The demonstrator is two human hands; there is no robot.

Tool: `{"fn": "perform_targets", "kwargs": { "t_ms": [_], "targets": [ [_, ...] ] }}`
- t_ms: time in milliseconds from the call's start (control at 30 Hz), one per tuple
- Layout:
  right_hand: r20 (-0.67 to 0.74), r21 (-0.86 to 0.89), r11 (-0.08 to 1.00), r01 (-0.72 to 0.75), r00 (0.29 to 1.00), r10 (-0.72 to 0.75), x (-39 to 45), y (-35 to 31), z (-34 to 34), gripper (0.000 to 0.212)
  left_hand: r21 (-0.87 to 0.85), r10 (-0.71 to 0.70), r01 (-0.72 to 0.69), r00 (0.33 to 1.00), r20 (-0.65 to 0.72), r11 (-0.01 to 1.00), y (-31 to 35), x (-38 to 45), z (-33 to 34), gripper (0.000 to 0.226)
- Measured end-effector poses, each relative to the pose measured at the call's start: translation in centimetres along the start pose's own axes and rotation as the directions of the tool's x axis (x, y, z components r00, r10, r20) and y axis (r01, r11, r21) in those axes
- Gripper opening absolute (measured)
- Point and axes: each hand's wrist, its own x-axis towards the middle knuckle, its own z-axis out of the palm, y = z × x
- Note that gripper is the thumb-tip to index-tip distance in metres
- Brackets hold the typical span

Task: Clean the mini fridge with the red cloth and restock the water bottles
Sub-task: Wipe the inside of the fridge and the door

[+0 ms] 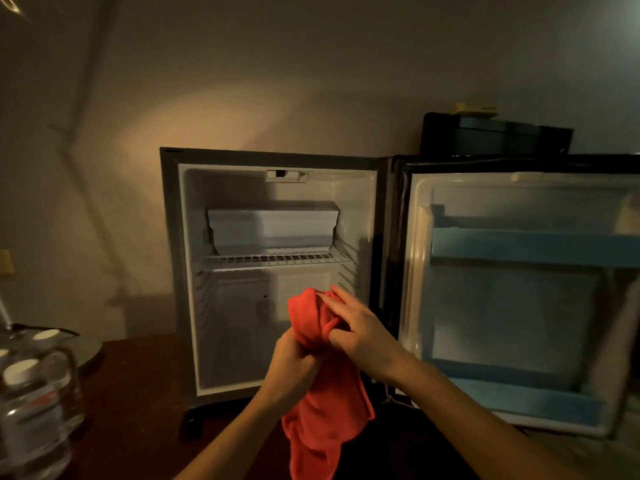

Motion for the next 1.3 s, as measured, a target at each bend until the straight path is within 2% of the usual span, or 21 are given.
{"fn": "perform_targets", "kwargs": {
  "t_ms": [100, 200, 300, 433, 533, 733, 867, 1033, 1167, 1300],
  "targets": [
    [0.042, 0.098, 0.995, -0.027, 0.999, 0.023, -2.0, 1.5, -0.4, 0.095, -0.063, -0.013, 0.013, 1.0, 0.006, 0.998, 0.0, -0.1, 1.3, 0.046],
    [-0.158, 0.087, 0.996, -0.023, 0.987, 0.037, -2.8, 3.0, 0.3, 0.09, -0.068, -0.005, 0.008, 0.999, 0.033, 0.998, 0.4, 0.0, 2.8, 0.047],
    [-0.382, 0.05, 0.999, -0.021, 0.923, 0.038, -2.7, 4.3, 0.4, 0.074, -0.005, 0.056, -0.056, 0.997, 0.049, 0.998, 0.8, 0.3, 3.6, 0.041],
    [-0.503, -0.049, 0.995, -0.086, 0.863, 0.049, -2.5, 4.3, -0.8, 0.064, 0.023, 0.061, -0.065, 0.987, 0.146, 0.998, 0.7, 0.9, 3.1, 0.045],
    [-0.581, -0.088, 0.992, -0.085, 0.814, 0.018, -2.6, 4.4, -1.9, 0.064, 0.031, -0.001, -0.002, 0.994, 0.105, 1.0, -0.4, 1.2, 2.4, 0.054],
    [-0.579, -0.242, 0.967, -0.083, 0.812, -0.075, -2.9, 5.0, -3.8, 0.059, 0.127, -0.054, 0.047, 0.997, 0.052, 0.991, -2.8, 1.8, 2.4, 0.026],
    [-0.555, -0.27, 0.955, -0.122, 0.83, -0.05, -2.2, 5.4, -4.4, 0.052, 0.125, -0.065, 0.054, 0.994, 0.084, 0.991, -2.9, 2.2, 3.3, 0.026],
    [-0.582, -0.244, 0.963, -0.117, 0.812, -0.048, -1.6, 5.6, -4.9, 0.049, 0.115, -0.057, 0.039, 0.986, 0.158, 0.993, -3.3, 2.8, 4.2, 0.034],
    [-0.57, -0.237, 0.964, -0.119, 0.82, -0.039, -2.2, 5.8, -5.8, 0.049, 0.123, -0.056, 0.035, 0.983, 0.175, 0.992, -3.9, 3.3, 4.7, 0.031],
    [-0.658, -0.293, 0.953, -0.069, 0.738, -0.149, -2.2, 4.0, -7.7, 0.05, 0.14, -0.038, 0.012, 0.981, 0.19, 0.99, -3.6, 3.3, 5.9, 0.03]
  ]
}}
